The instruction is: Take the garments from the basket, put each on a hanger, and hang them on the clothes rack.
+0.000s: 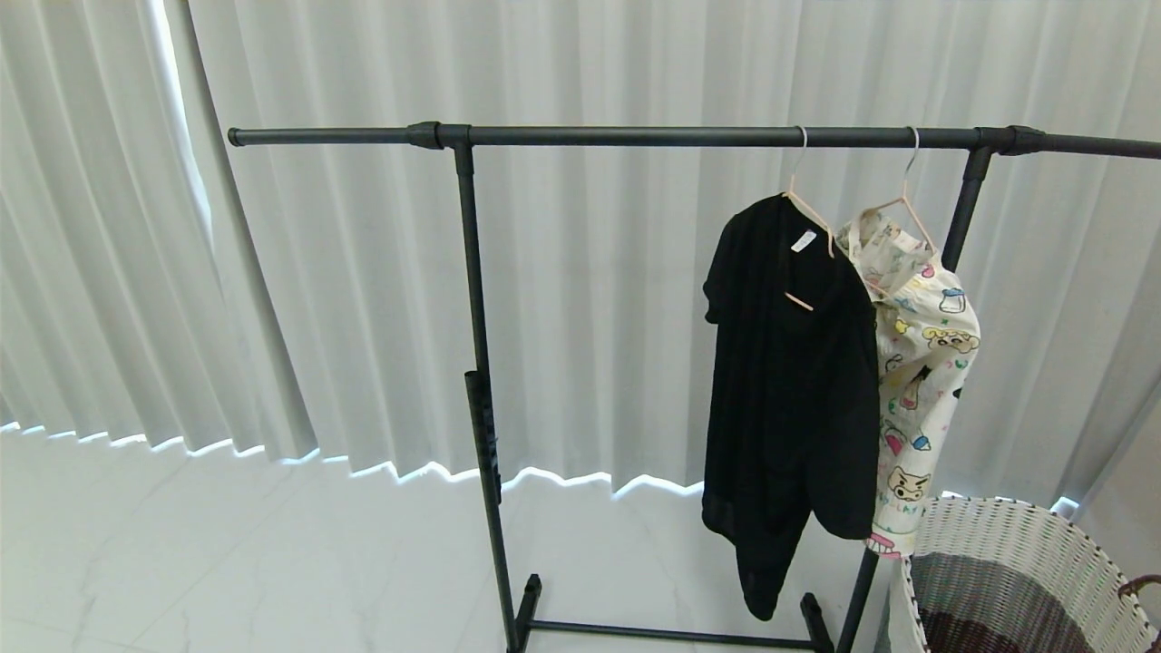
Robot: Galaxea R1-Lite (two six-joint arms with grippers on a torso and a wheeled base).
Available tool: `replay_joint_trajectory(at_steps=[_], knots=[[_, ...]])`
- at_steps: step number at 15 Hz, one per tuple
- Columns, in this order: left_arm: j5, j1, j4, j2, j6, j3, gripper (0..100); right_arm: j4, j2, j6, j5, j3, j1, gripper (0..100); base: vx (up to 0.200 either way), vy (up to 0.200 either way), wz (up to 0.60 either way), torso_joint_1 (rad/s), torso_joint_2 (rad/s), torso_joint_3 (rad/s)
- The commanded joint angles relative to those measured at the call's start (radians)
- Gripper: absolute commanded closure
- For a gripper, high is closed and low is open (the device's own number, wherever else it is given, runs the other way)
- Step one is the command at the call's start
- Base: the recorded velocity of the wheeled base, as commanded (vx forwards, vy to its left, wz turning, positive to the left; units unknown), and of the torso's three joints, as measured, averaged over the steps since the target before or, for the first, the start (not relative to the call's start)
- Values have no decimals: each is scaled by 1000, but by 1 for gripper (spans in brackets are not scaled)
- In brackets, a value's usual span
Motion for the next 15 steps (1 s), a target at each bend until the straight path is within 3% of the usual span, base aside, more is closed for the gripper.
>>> replay_joint_trajectory(at_steps=[1, 15], knots=[[0, 0, 0, 0, 0, 0, 0, 0, -2, 0, 1, 0, 0, 0, 0, 0, 0, 0, 0, 0], [-1, 0, 0, 0, 0, 0, 0, 0, -2, 0, -1, 0, 0, 0, 0, 0, 0, 0, 0, 0]])
